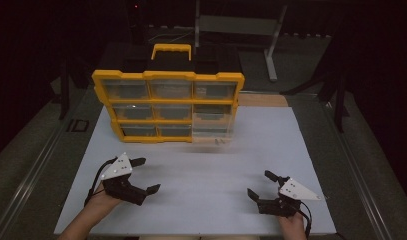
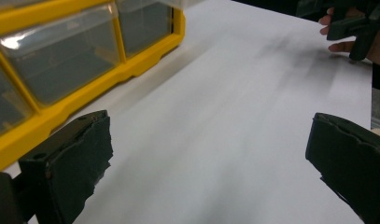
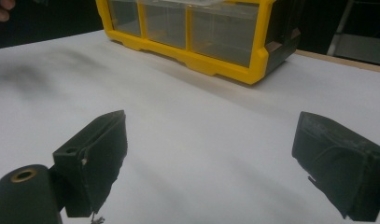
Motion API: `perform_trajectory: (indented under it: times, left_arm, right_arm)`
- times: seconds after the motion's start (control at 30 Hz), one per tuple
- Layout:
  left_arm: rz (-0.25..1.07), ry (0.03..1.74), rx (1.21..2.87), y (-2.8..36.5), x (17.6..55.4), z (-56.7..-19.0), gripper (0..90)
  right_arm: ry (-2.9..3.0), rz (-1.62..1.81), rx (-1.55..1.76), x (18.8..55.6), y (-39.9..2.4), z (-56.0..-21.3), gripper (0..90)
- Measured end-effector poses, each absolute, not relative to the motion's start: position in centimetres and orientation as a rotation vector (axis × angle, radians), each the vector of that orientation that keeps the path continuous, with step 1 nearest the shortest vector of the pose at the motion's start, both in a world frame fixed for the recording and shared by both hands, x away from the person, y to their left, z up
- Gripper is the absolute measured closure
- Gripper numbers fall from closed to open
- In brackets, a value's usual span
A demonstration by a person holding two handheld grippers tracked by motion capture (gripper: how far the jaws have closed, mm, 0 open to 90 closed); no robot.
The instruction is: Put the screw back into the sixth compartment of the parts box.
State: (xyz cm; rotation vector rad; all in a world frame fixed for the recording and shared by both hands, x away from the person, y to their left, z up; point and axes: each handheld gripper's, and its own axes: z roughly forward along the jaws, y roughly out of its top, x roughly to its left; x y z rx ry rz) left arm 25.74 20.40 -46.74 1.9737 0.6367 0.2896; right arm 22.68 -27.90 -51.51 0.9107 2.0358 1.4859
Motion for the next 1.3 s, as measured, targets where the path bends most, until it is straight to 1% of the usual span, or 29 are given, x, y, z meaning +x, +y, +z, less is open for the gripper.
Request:
perform_trajectory:
  times: [0.13, 0.47, 0.73, 1.3]
  left_arm:
    - [0.300, 0.645, 1.928, 21.3, 25.0, -47.7, 1.2]
    - [0.329, 0.657, 1.882, 22.8, 23.6, -49.1, 1.2]
    - [0.381, 0.651, 1.869, 23.7, 22.7, -49.7, 1.2]
    - [0.407, 0.682, 1.849, 25.2, 21.6, -51.2, 1.2]
  right_arm:
    - [2.039, 1.483, 0.908, 22.7, -27.8, -51.5, 10.6]
    - [2.046, 1.481, 0.911, 22.7, -27.8, -51.6, 10.6]
    - [2.037, 1.487, 0.916, 22.7, -27.9, -51.5, 10.6]
    - [2.041, 1.473, 0.915, 22.7, -27.9, -51.5, 10.6]
